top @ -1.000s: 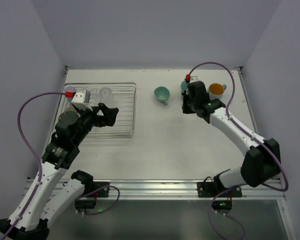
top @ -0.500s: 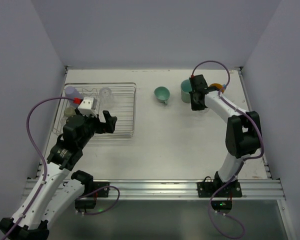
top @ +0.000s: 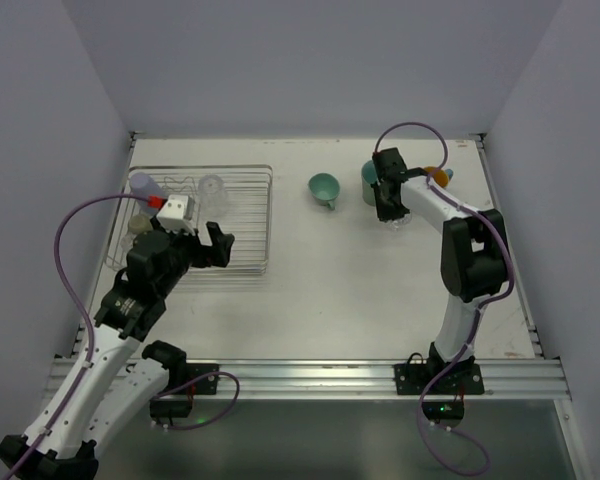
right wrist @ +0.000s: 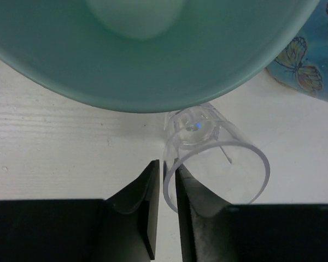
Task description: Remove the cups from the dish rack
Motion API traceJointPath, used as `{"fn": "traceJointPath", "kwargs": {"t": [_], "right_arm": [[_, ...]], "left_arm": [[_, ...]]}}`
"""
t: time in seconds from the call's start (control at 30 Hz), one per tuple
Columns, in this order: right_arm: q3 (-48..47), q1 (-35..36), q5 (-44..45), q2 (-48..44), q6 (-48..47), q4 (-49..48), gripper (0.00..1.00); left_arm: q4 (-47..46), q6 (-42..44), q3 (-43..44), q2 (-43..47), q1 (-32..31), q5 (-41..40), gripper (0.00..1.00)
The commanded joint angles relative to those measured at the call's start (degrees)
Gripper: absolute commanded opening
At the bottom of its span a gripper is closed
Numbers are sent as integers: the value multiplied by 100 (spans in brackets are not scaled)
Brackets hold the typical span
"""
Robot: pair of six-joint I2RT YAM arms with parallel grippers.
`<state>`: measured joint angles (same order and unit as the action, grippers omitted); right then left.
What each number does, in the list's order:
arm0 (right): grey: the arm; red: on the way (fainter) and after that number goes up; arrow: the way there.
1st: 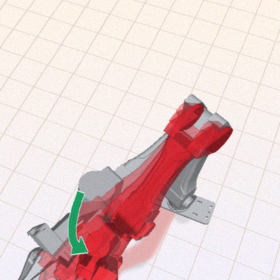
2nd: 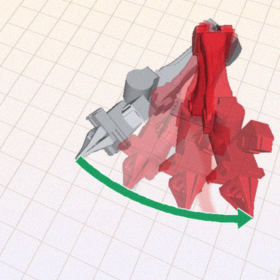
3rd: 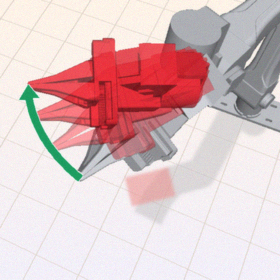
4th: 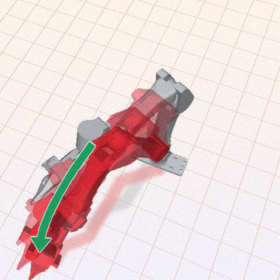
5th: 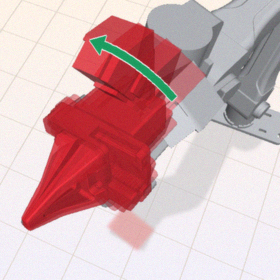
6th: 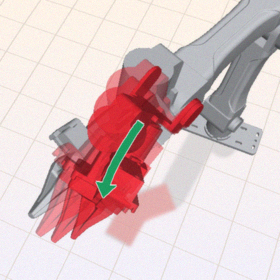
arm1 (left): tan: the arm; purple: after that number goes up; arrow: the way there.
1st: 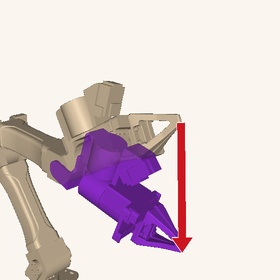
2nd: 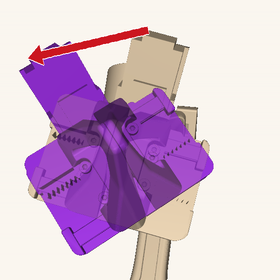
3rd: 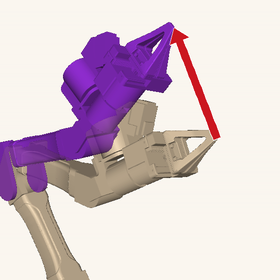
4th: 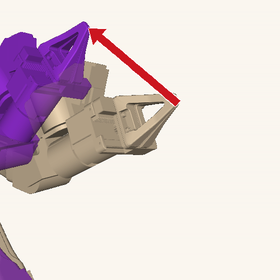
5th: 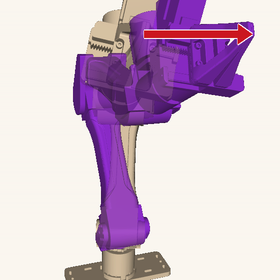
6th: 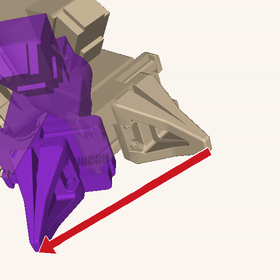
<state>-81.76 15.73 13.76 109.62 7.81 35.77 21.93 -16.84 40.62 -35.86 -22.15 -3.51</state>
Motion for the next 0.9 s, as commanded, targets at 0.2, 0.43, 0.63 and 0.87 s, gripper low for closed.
{"fn": "traceJointPath", "kwargs": {"t": [0.2,0.43,0.63,0.87], "right_arm": [[-218,1,-49,-441,-140,0,34],[-87,18,-127,-1458,44,-105,81],[1035,325,-909,-3102,580,-1279,92],[2532,1283,-1832,-4773,1406,-2952,93]], "left_arm": [[-163,164,69,-167,9,-168,100],[-154,15,507,-597,0,-352,100],[-417,-249,1272,-1625,9,-870,100],[-716,-478,2141,-3462,79,-1993,100]]}}
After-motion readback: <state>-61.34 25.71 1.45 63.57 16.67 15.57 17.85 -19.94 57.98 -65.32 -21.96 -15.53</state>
